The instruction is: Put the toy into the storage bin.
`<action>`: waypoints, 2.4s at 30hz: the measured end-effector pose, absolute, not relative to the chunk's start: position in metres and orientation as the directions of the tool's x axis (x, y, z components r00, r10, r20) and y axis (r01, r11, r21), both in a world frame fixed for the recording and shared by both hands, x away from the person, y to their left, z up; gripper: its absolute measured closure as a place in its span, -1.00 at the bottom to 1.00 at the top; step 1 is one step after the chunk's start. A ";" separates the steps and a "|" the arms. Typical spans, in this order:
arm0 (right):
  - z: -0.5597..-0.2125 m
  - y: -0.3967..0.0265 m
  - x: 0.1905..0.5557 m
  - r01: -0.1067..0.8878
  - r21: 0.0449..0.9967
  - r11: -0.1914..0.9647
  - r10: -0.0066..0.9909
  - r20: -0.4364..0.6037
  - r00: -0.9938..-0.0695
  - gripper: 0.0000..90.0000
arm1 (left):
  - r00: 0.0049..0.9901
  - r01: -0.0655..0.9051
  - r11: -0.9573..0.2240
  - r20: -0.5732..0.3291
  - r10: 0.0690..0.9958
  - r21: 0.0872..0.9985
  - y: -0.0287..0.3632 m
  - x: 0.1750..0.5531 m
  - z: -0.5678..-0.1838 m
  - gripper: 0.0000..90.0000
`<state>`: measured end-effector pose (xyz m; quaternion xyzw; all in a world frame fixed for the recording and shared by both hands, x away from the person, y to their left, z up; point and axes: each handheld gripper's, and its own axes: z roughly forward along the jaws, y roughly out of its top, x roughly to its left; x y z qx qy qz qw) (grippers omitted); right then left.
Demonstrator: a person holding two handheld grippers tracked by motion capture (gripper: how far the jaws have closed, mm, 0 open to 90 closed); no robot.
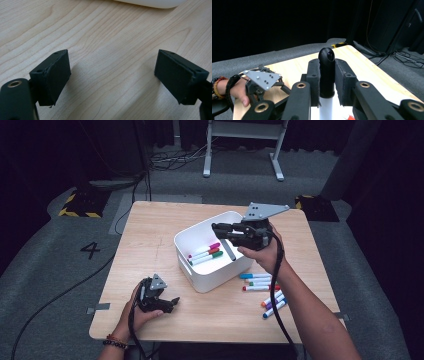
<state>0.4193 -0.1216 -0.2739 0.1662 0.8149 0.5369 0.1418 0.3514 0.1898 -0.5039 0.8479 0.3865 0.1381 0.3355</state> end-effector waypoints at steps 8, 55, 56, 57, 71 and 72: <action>-0.280 -0.092 0.442 0.146 0.906 0.396 0.446 -0.051 -0.893 0.67 | 0.669 0.563 -0.478 -0.032 0.743 0.675 0.190 0.352 -0.504 -0.69; -0.355 -0.026 0.465 0.353 0.651 0.672 0.480 -0.021 -0.877 0.68 | 0.671 0.557 -0.479 -0.028 0.741 0.679 0.190 0.351 -0.504 -0.68; -0.353 -0.029 0.464 0.343 0.661 0.668 0.474 -0.022 -0.880 0.66 | 0.672 0.558 -0.479 -0.030 0.740 0.678 0.190 0.351 -0.504 -0.68; -0.350 -0.032 0.461 0.347 0.672 0.654 0.471 -0.004 -0.882 0.64 | 0.671 0.556 -0.480 -0.026 0.741 0.679 0.190 0.351 -0.504 -0.68; -0.309 -0.143 0.413 0.243 0.804 0.542 0.468 -0.048 -0.882 0.44 | 0.667 0.558 -0.477 -0.024 0.745 0.679 0.190 0.351 -0.504 -0.68; -0.311 -0.156 0.407 0.238 0.809 0.537 0.473 -0.056 -0.879 0.42 | 0.667 0.559 -0.477 -0.026 0.745 0.678 0.190 0.351 -0.504 -0.68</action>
